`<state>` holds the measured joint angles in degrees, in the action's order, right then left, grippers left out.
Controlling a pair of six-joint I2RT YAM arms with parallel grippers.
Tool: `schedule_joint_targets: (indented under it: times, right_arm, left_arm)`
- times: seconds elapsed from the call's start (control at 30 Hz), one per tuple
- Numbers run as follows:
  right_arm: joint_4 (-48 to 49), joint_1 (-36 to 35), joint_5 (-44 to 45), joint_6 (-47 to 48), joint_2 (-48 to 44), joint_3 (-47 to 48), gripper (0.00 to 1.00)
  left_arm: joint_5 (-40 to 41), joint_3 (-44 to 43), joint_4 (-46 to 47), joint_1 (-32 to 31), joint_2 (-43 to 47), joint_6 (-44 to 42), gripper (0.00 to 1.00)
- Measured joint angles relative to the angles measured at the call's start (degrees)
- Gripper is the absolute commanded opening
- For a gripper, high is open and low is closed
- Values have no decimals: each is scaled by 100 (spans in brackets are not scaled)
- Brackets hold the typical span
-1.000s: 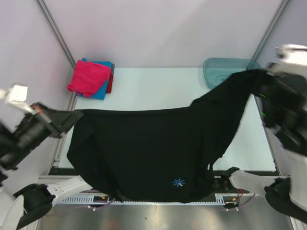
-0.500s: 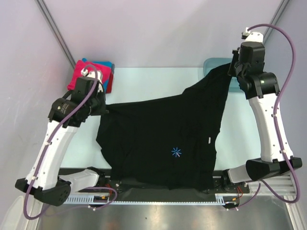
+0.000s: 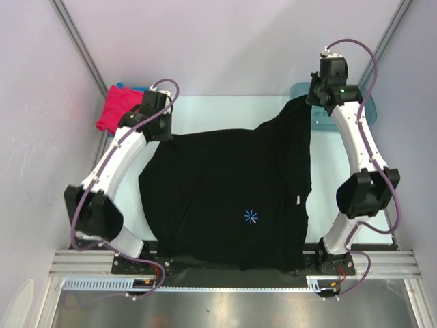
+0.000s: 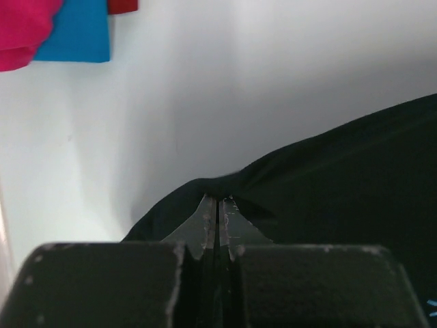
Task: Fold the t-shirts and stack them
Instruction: Flatten the tshirt out
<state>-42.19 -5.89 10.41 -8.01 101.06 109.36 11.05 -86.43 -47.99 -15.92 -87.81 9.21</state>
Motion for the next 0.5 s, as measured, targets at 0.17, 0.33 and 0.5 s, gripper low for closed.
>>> schedule_joint_targets:
  times: [0.17,0.33,0.5]
  right_arm:
    - [103,120,-223,-127,682,608,0]
    - [195,216,-452,-162,1480,1622,0]
    - [310,374,-730,-229,2286,2581,0]
  left_arm:
    - [-459,-645,264,483,-1104,192,0]
    - [-824,-2026,387,820,-2411,415,1]
    - [-1200,-3202,498,1051,-3453,588,3]
